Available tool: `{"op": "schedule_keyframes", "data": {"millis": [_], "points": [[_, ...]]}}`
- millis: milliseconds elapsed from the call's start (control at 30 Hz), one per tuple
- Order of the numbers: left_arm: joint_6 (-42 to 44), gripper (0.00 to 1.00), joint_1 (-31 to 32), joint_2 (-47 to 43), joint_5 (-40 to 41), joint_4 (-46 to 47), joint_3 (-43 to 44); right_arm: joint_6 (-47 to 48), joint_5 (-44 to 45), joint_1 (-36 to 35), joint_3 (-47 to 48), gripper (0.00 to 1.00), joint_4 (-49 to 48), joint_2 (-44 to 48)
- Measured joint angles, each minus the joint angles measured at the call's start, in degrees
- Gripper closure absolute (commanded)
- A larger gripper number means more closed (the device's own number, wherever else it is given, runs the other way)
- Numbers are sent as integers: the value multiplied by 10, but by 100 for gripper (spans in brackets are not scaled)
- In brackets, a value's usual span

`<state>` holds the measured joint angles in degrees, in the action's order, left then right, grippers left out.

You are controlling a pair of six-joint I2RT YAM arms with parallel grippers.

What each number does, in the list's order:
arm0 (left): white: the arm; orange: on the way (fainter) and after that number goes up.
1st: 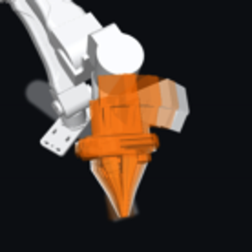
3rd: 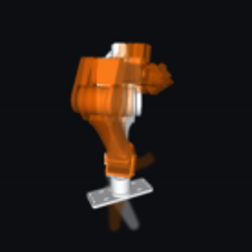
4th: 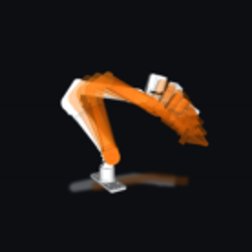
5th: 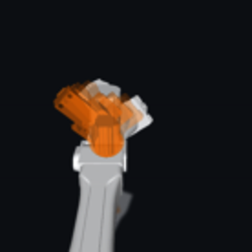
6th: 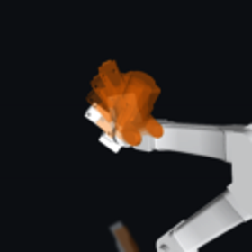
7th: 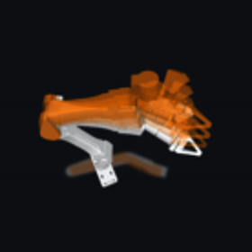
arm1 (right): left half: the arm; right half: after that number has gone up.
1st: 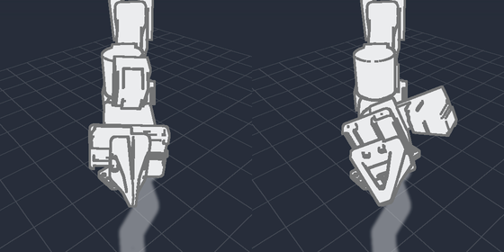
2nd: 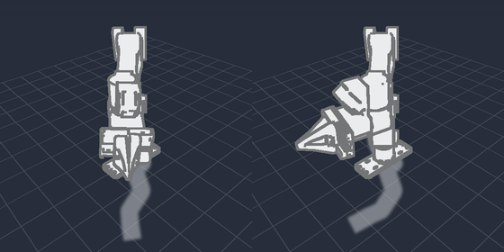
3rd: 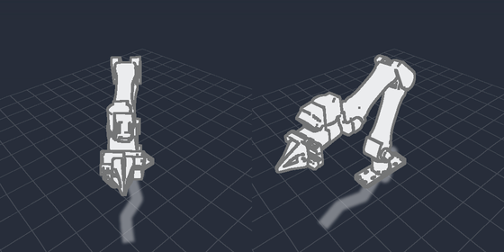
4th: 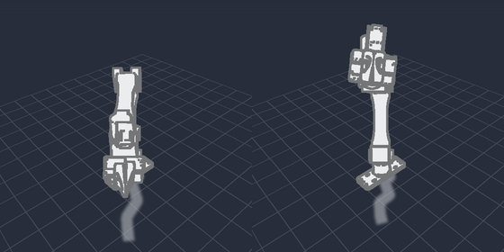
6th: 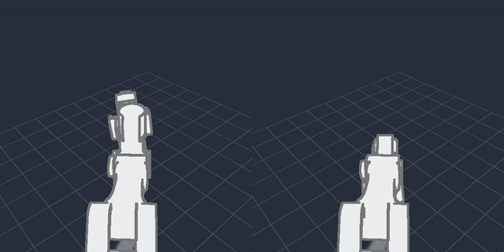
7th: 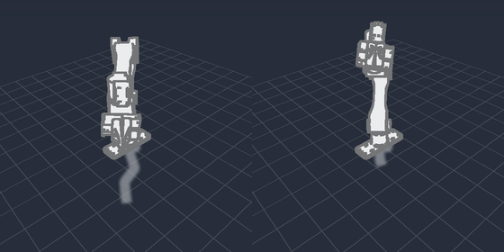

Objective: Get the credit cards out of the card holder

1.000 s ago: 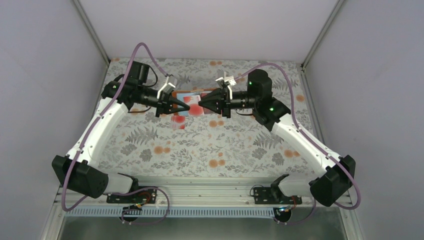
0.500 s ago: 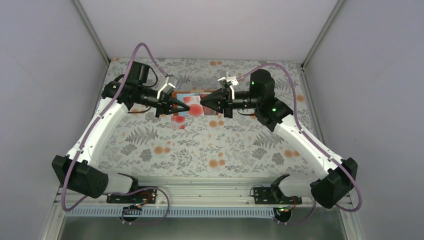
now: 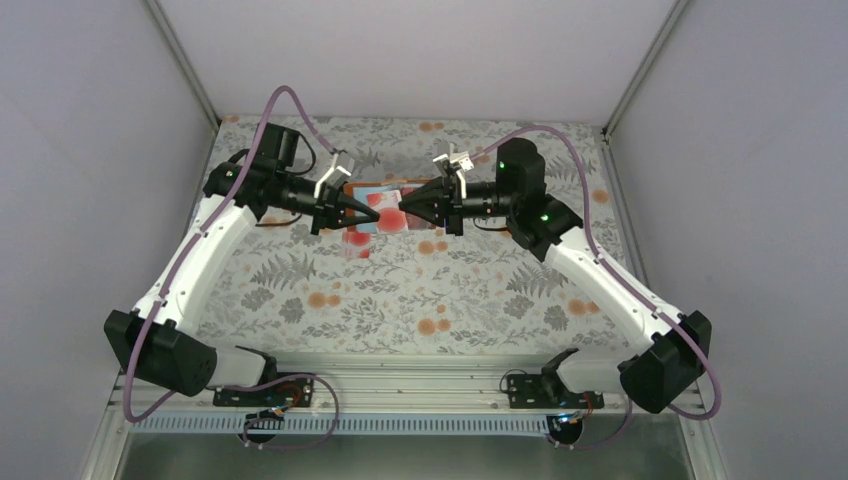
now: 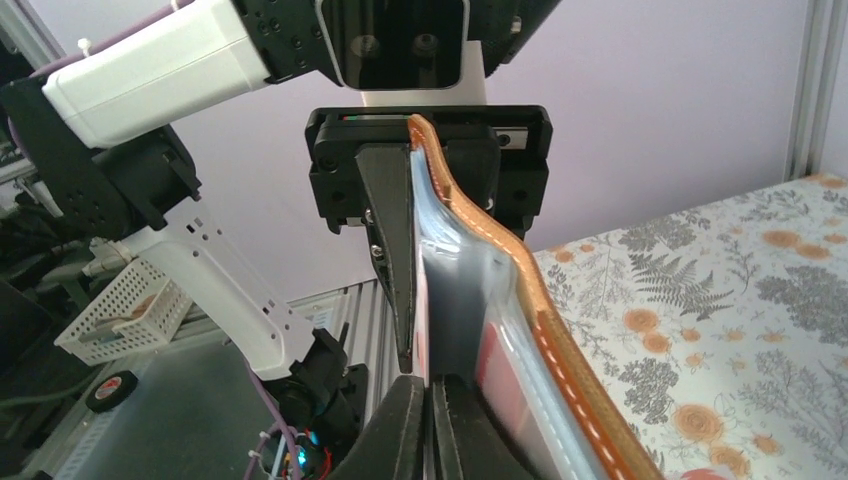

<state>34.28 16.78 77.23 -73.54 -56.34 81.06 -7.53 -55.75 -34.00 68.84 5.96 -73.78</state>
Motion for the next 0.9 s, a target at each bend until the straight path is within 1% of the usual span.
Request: {"op": "schedule_keyframes", "data": {"millis": [167,233,467,567,633,700,733,767,800,900], "points": [[0,97,0,0,0,1,-3,-3,-1,0,0,96,0,-1],[0,94,0,0,0,1,-3,-2,1,0,0,96,1,-1],[0,93,3,2,-3,7,-4,7,9,3,-1,96,20,10],[0,83,4,3,-6,8,-4,10,11,4,-2,96,26,15],[0,83,3,3,-9,7,-4,13,16,8,-2,96,31,19],[0,83,2,3,-12,7,-4,16,21,15,-2,96,36,23],[0,87,2,3,-12,7,-4,16,22,16,-2,96,37,25],[0,95,2,3,-14,7,-4,16,22,17,-2,96,38,26],[0,97,2,3,-16,7,-4,16,21,17,-2,96,38,26],[2,98,1,3,-18,5,-4,16,18,17,-2,96,38,26]]}}
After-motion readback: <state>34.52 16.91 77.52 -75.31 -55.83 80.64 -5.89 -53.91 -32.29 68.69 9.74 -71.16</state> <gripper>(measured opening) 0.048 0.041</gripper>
